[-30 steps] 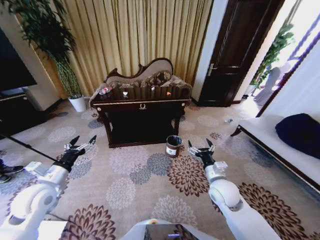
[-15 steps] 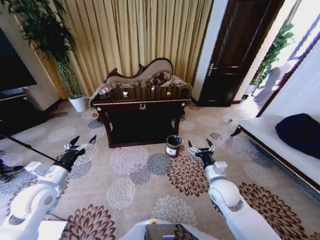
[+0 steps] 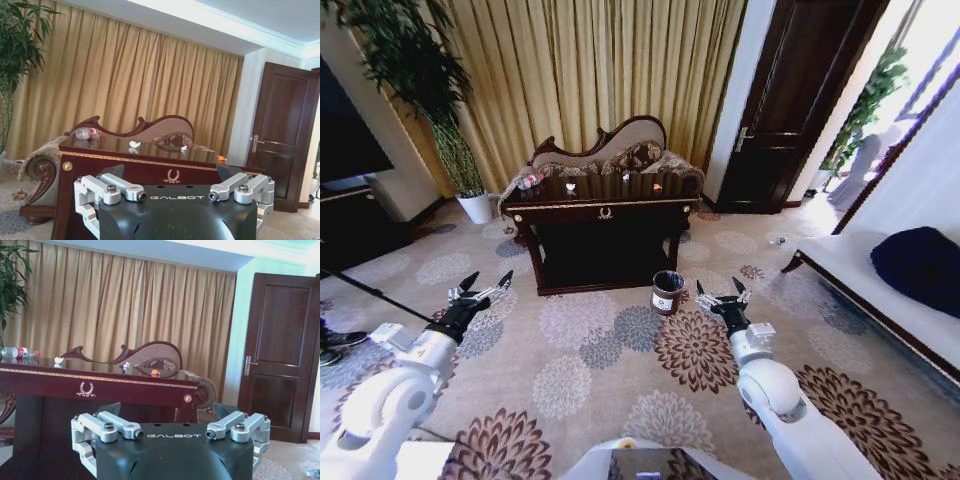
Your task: Move to the front of the table and place the trash on the table into the trash bin.
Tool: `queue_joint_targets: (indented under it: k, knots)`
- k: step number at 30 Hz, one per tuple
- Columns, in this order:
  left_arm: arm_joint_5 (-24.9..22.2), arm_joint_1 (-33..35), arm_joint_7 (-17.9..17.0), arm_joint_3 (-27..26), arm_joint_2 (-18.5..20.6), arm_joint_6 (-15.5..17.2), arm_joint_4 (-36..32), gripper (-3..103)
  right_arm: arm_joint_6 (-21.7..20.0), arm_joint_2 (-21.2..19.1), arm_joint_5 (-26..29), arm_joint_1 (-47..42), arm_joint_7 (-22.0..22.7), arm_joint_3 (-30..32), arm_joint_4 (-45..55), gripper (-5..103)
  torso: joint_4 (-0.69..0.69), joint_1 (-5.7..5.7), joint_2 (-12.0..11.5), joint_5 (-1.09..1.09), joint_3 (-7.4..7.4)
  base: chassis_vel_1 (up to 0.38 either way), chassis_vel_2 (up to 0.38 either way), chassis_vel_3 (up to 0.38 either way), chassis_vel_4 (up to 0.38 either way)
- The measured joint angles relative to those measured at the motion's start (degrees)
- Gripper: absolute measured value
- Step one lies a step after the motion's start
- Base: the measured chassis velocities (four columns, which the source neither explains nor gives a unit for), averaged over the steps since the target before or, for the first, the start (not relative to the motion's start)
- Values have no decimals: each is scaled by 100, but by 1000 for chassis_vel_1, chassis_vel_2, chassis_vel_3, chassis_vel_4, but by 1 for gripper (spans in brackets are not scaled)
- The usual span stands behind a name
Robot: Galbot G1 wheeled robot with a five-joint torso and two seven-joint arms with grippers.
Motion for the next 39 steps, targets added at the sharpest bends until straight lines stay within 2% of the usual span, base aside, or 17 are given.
queue_joint_targets:
  k: [39]
  knots:
    - [0, 0, 0, 0, 0, 0, 0, 100, 0, 0, 0, 0, 0, 0, 0, 100, 0, 0, 0, 0, 0, 0, 0, 0, 0]
